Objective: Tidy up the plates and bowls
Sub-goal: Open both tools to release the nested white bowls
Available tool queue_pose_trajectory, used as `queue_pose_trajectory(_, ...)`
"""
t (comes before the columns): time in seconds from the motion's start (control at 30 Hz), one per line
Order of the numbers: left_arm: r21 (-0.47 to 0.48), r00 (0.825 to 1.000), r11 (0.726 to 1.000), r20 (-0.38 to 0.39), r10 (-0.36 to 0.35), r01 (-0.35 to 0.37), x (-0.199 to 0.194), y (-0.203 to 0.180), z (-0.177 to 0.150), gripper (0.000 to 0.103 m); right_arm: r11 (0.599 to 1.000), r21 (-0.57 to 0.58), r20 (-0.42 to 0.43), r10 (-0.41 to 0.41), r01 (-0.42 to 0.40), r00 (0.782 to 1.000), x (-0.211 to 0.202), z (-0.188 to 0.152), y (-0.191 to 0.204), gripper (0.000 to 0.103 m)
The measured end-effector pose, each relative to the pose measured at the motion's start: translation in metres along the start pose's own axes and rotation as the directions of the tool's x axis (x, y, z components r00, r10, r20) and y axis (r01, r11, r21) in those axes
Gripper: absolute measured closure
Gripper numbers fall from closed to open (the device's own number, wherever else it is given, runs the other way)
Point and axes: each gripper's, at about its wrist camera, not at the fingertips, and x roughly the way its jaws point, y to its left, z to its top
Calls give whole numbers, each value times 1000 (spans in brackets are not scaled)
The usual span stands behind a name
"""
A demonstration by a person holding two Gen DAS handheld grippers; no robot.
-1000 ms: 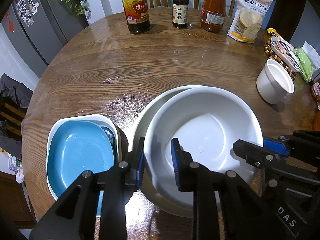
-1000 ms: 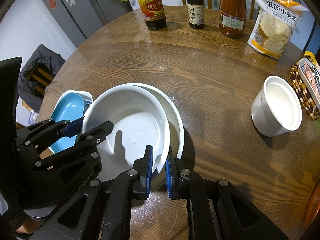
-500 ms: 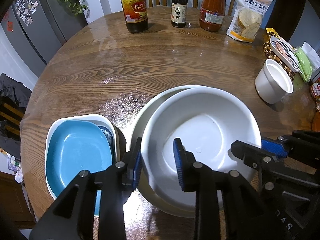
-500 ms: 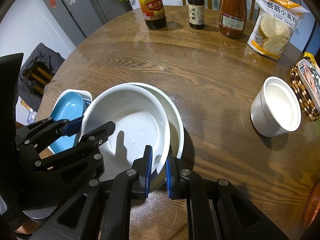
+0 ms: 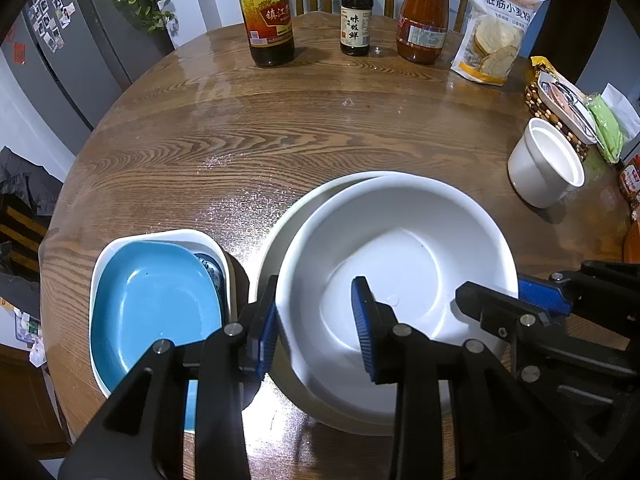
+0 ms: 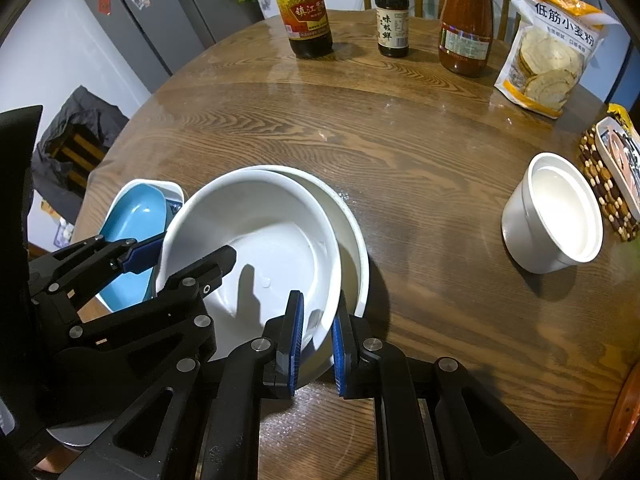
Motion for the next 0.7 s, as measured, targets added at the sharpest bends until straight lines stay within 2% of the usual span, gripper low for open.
queue_pose_trajectory(0.3, -10, 1000, 1000, 5, -1, 1, -3, 1, 0, 68, 1000, 6, -4, 3, -3, 1000, 1, -1, 3, 90)
queue_pose_trajectory(0.7, -45, 1000, 999, 27, -10, 11, -14, 6, -1, 65, 1000, 20, 36, 0, -1, 999, -11, -2, 7, 89)
